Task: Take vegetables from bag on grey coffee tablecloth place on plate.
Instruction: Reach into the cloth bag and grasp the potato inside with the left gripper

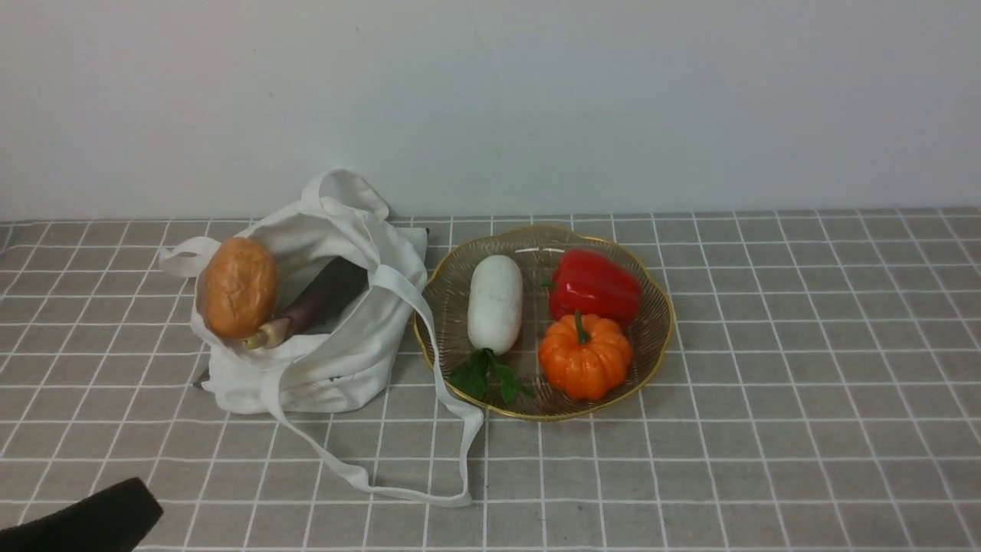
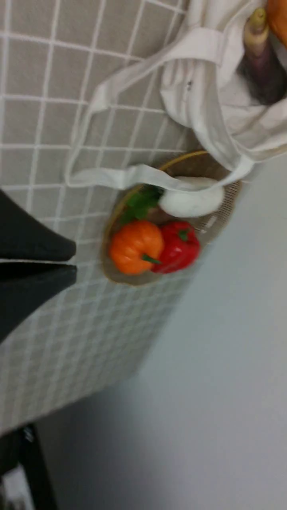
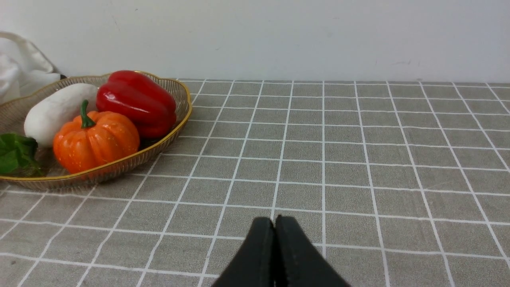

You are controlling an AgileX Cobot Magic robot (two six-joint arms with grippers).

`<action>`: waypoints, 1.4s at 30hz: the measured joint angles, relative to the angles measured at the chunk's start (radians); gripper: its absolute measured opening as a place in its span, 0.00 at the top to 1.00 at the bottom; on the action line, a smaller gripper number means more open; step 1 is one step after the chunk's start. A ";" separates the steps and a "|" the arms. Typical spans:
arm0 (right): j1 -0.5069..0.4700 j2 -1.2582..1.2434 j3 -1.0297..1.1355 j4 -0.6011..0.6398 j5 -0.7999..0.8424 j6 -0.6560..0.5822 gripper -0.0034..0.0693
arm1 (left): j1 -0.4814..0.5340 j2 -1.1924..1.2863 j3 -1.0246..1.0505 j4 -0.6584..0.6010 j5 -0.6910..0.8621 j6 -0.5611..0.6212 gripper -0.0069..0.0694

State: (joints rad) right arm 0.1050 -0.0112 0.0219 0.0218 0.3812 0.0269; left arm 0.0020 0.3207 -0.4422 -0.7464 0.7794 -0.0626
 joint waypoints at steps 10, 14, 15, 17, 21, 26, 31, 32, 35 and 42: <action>0.000 0.000 0.000 0.000 0.000 0.000 0.97 | 0.000 0.692 -0.415 0.417 0.286 0.160 0.91; 0.000 0.000 0.000 0.000 0.000 0.000 0.97 | 0.000 0.903 -0.547 0.482 0.285 0.162 0.83; 0.000 0.000 0.000 0.000 0.000 0.000 0.97 | 0.000 0.947 -0.578 0.489 0.283 0.162 0.81; 0.000 0.000 0.000 0.000 0.000 0.000 0.97 | 0.000 1.030 -0.630 0.495 0.272 0.162 0.74; 0.000 0.000 0.000 0.000 0.000 0.000 0.97 | 0.000 1.168 -0.741 0.506 0.231 0.162 0.57; 0.000 0.000 0.000 0.000 0.000 0.000 0.97 | 0.000 1.307 -0.839 0.529 0.165 0.171 0.35; 0.000 0.000 0.000 0.000 0.000 0.000 0.97 | 0.000 1.434 -0.914 0.550 0.097 0.212 0.14; 0.000 0.000 0.000 0.000 0.000 0.000 0.97 | 0.000 1.438 -0.916 0.549 0.092 0.214 0.14; 0.000 0.000 0.000 0.000 0.000 0.000 0.97 | 0.000 1.508 -0.938 0.549 0.004 0.242 0.06; 0.000 0.000 0.000 0.000 0.000 0.000 0.97 | 0.000 1.605 -0.944 0.545 -0.116 0.264 0.07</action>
State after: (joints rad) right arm 0.1050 -0.0112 0.0219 0.0218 0.3812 0.0269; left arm 0.0020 1.9261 -1.3861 -0.2012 0.6633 0.2015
